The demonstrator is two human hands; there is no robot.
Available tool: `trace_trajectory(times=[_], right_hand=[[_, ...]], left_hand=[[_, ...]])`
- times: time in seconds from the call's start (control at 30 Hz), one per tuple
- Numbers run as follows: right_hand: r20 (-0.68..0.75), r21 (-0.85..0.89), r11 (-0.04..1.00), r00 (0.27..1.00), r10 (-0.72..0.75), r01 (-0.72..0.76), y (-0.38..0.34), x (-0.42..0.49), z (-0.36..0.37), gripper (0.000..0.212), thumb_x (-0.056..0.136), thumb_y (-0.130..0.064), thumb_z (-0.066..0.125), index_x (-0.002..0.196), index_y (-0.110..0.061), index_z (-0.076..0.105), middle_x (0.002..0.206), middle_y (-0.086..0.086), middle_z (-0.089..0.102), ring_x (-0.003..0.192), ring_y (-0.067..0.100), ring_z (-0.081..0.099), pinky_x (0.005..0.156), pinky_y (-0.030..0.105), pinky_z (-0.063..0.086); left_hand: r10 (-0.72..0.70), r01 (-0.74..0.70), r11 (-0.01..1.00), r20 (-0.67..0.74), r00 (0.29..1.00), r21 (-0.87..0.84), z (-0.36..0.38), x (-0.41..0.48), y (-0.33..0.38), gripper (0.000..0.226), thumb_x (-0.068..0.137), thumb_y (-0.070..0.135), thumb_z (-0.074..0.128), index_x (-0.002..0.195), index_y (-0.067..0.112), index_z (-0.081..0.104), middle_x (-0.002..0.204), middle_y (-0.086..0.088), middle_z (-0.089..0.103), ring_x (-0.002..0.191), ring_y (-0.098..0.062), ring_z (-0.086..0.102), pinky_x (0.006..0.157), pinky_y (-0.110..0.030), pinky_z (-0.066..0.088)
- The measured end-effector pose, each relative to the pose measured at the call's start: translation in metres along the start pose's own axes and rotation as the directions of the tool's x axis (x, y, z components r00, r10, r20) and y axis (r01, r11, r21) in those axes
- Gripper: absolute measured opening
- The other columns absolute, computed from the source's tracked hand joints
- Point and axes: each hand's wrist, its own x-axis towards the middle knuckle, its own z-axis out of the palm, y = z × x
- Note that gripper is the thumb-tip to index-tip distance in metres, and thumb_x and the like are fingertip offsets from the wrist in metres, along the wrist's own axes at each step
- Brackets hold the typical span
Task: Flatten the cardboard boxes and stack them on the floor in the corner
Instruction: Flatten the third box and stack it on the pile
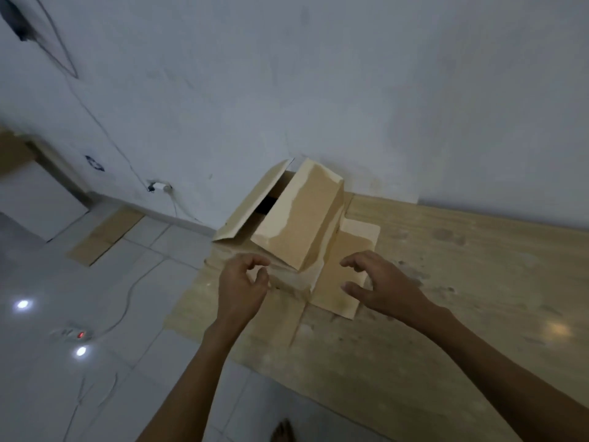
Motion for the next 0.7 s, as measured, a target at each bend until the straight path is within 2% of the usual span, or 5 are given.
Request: trace_trajectory(times=[0.13, 0.23, 0.37, 0.6, 0.7], right_hand=[[-0.054, -0.003, 0.995, 0.993, 0.104, -0.104, -0.032, 0.049, 0.042, 0.039, 0.084, -0.03, 0.065, 0.12, -0.017, 0.056, 0.115, -0.004, 0.05, 0.106, 0.013, 0.052, 0.082, 0.025, 0.042], [-0.097, -0.028, 0.99, 0.986, 0.134, -0.138, -0.06, 0.077, 0.063, 0.043, 0.082, -0.036, 0.066, 0.121, -0.019, 0.055, 0.117, -0.005, 0.05, 0.108, 0.014, 0.052, 0.083, 0.026, 0.044], [-0.212, -0.159, 0.973, 0.968, 0.134, -0.17, -0.086, 0.105, 0.096, 0.063, 0.072, -0.053, 0.058, 0.124, -0.018, 0.052, 0.123, 0.006, 0.052, 0.111, 0.023, 0.053, 0.086, 0.036, 0.049], [-0.309, -0.35, 0.911, 0.945, 0.108, -0.218, -0.106, 0.134, 0.132, 0.052, 0.081, -0.034, 0.06, 0.127, -0.019, 0.041, 0.124, 0.014, 0.056, 0.103, 0.03, 0.059, 0.077, 0.04, 0.053], [-0.371, -0.344, 0.903, 0.921, 0.12, -0.256, -0.108, 0.135, 0.128, 0.047, 0.083, -0.023, 0.054, 0.128, -0.02, 0.04, 0.121, 0.014, 0.056, 0.095, 0.029, 0.06, 0.071, 0.04, 0.054]], left_hand=[[0.211, -0.211, 0.965, 0.017, 0.977, 0.156, -0.016, 0.067, -0.058, 0.014, 0.069, 0.015, 0.071, 0.08, 0.016, 0.061, 0.087, 0.002, 0.051, 0.085, -0.012, 0.043, 0.074, -0.029, 0.037], [0.332, -0.345, 0.91, 0.092, 0.939, 0.231, -0.022, 0.106, -0.079, 0.032, 0.065, 0.037, 0.071, 0.081, 0.014, 0.054, 0.086, -0.001, 0.049, 0.081, -0.015, 0.042, 0.07, -0.03, 0.035], [0.442, -0.487, 0.848, 0.226, 0.868, 0.208, -0.015, 0.144, -0.095, 0.04, 0.067, 0.034, 0.076, 0.095, 0.014, 0.054, 0.096, -0.003, 0.056, 0.09, -0.019, 0.049, 0.074, -0.027, 0.034], [0.405, -0.449, 0.893, 0.399, 0.822, 0.018, -0.021, 0.178, -0.105, 0.048, 0.072, 0.044, 0.051, 0.109, 0.014, 0.058, 0.118, -0.004, 0.057, 0.108, -0.018, 0.049, 0.089, -0.028, 0.037], [0.454, -0.438, 0.889, 0.402, 0.795, -0.136, -0.041, 0.198, -0.105, 0.045, 0.073, 0.035, 0.055, 0.113, 0.014, 0.057, 0.117, 0.001, 0.055, 0.107, -0.012, 0.047, 0.09, -0.026, 0.04]])
